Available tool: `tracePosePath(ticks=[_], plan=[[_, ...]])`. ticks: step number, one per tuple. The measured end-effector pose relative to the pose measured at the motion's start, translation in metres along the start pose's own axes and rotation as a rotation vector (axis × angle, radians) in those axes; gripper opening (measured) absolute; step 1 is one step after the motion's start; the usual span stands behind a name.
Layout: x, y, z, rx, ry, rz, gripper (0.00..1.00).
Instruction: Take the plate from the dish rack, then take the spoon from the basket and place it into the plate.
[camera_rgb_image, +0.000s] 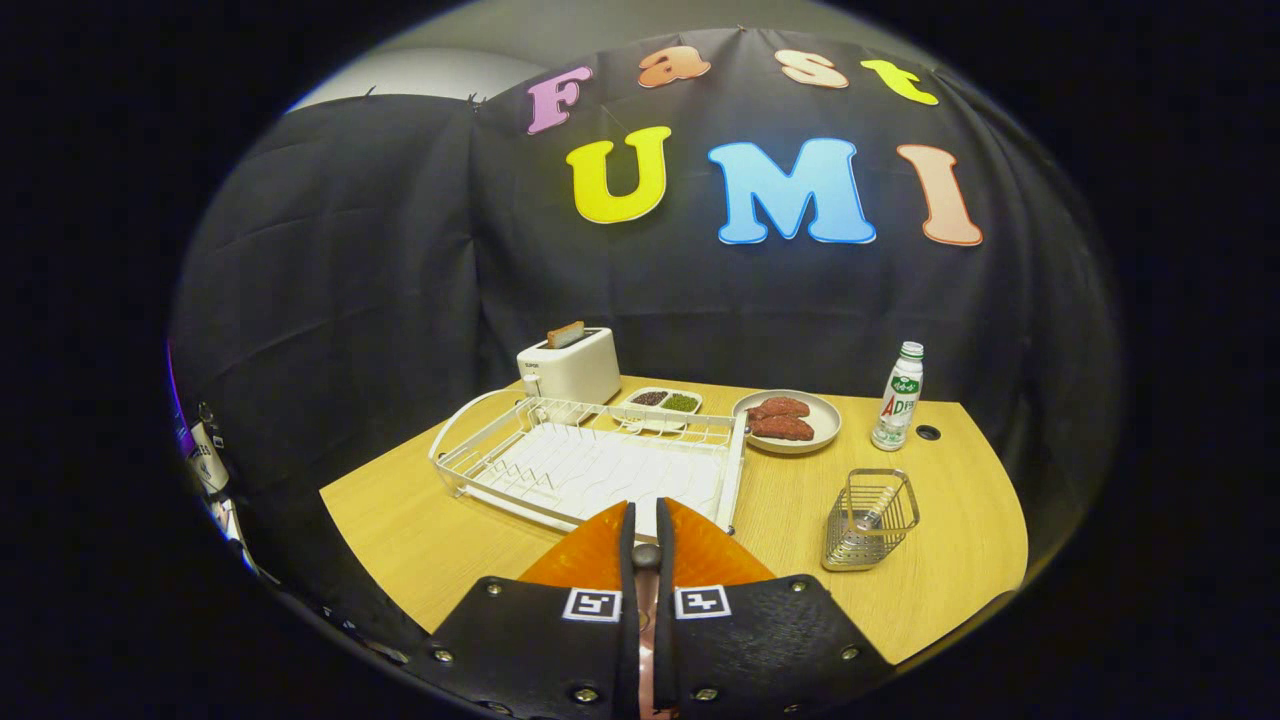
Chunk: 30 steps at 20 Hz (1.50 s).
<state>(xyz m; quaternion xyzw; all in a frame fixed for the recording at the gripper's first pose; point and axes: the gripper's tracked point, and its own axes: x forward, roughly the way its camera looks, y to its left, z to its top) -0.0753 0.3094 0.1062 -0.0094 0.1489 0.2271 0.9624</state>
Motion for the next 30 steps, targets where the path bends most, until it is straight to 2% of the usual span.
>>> tracePosePath(ticks=[14,16,19,24,26,30], plan=[[0.025,0.01,-0.026,0.033,0.038,0.004,0.05],[0.025,0.006,-0.031,0.036,0.044,0.006,0.08],[0.02,-0.012,-0.04,0.021,0.081,-0.045,0.17],[0.0,-0.044,-0.021,0.007,0.035,-0.123,0.23],[-0.012,-0.059,-0.006,-0.011,0.003,-0.146,0.34],[-0.04,-0.101,0.035,-0.025,-0.099,-0.232,0.34]])
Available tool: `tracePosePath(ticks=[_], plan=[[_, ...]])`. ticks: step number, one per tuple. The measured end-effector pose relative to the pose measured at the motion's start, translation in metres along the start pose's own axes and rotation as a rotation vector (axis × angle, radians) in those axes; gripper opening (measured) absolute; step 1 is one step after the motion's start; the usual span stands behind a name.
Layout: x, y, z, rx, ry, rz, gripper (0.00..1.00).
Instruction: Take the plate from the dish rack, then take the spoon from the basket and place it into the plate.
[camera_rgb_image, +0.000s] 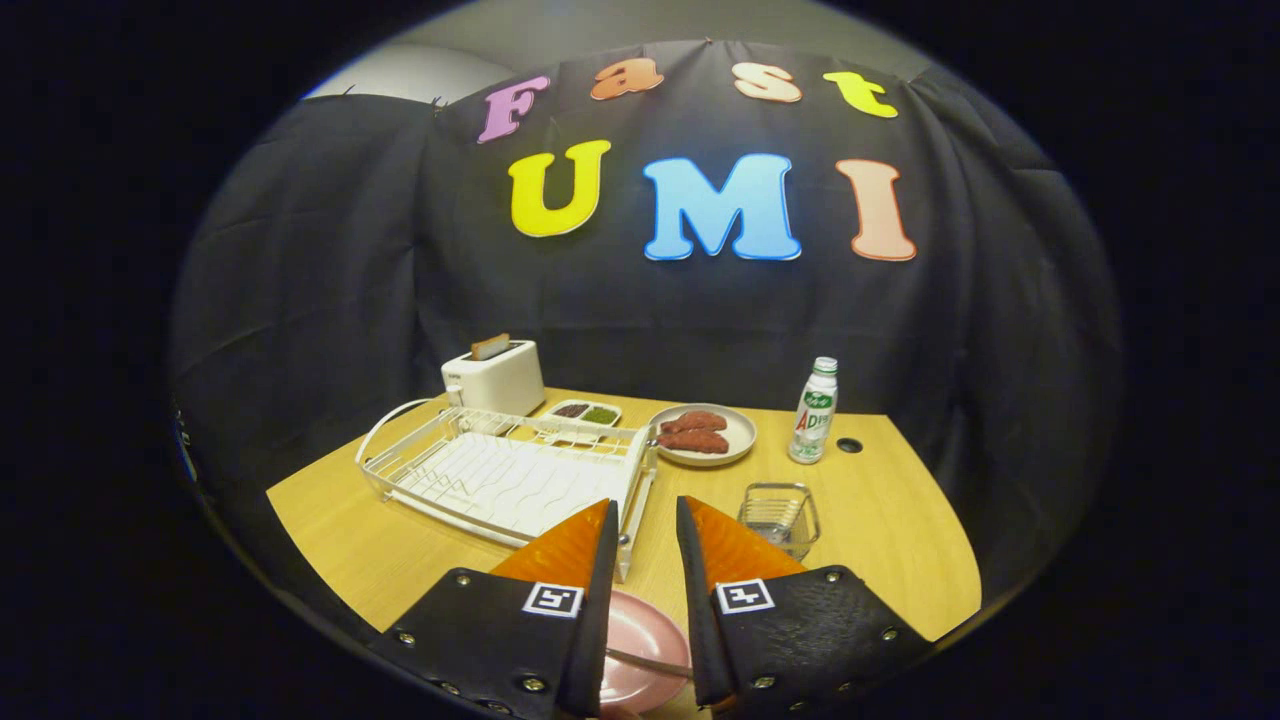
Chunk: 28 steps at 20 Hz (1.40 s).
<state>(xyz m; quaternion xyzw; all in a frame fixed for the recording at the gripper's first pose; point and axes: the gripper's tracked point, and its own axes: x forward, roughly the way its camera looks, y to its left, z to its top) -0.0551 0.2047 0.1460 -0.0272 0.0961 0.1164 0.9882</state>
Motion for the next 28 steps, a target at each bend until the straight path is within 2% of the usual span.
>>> tracePosePath(ticks=[2,4,6,7,11,15,21,22,26,28], plan=[[-0.011,-0.03,0.022,-0.007,-0.058,-0.054,0.35],[-0.01,-0.06,0.039,-0.007,-0.134,-0.096,0.55],[-0.01,-0.091,0.056,0.004,-0.231,-0.126,0.99],[-0.008,-0.111,0.051,0.002,-0.248,-0.155,0.96],[0.015,-0.183,0.002,-0.043,-0.261,-0.242,0.97],[0.043,-0.216,-0.068,0.024,-0.254,-0.244,0.97],[0.065,-0.211,-0.133,0.065,-0.193,-0.196,0.98],[0.06,-0.209,-0.135,0.067,-0.177,-0.186,0.98],[0.03,-0.211,-0.155,0.079,-0.139,-0.235,0.98],[0.01,-0.204,-0.146,0.05,-0.206,-0.238,0.98]])
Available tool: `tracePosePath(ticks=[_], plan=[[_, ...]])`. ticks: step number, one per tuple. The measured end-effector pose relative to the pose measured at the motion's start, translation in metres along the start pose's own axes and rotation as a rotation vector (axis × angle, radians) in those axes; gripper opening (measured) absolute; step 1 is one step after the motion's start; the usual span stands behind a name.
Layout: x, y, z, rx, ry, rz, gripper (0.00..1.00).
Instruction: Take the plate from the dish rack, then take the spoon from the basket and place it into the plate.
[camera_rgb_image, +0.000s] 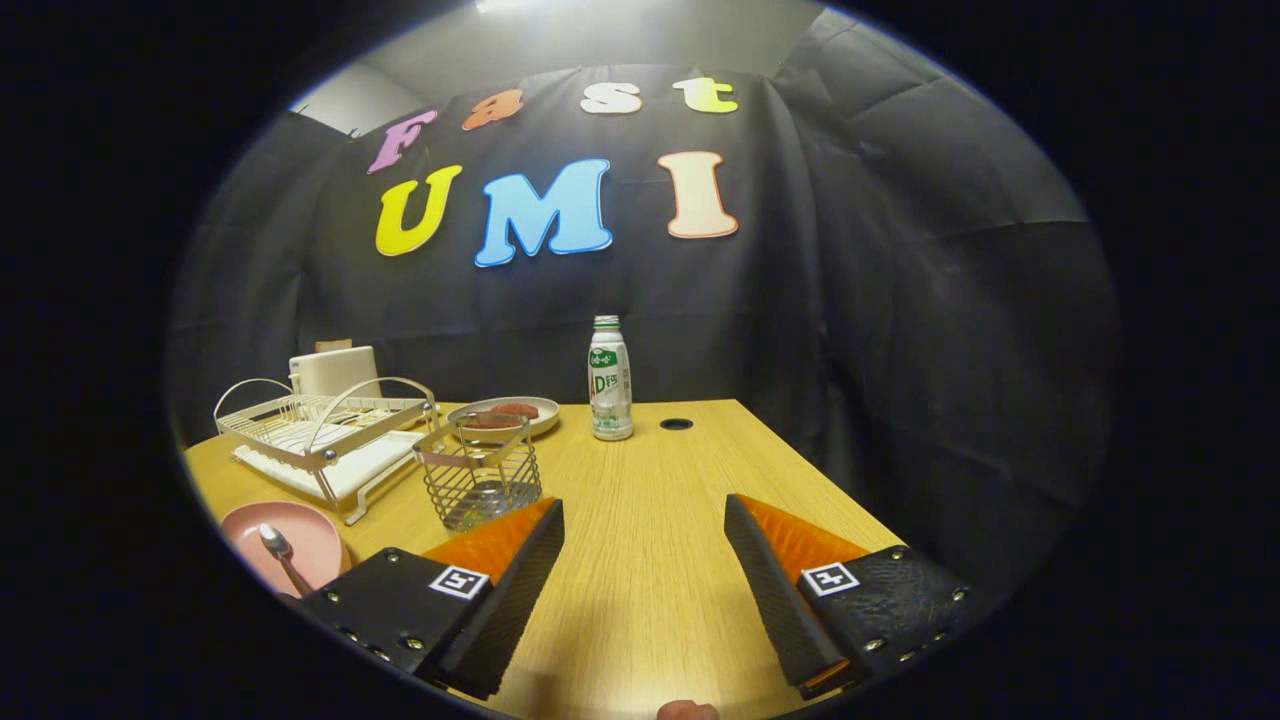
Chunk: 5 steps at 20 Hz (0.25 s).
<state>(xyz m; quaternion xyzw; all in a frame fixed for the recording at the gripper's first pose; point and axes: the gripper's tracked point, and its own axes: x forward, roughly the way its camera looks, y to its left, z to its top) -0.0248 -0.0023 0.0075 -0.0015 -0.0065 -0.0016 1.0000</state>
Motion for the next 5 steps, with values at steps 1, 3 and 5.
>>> tracePosePath(ticks=[1,3,5], plan=[[-0.0064,0.0007,0.0048,-0.01,-0.04,0.006,0.99],[-0.0118,0.0007,0.004,0.006,-0.037,-0.001,0.97],[-0.0126,-0.0004,0.0003,-0.001,-0.03,0.003,0.99]])
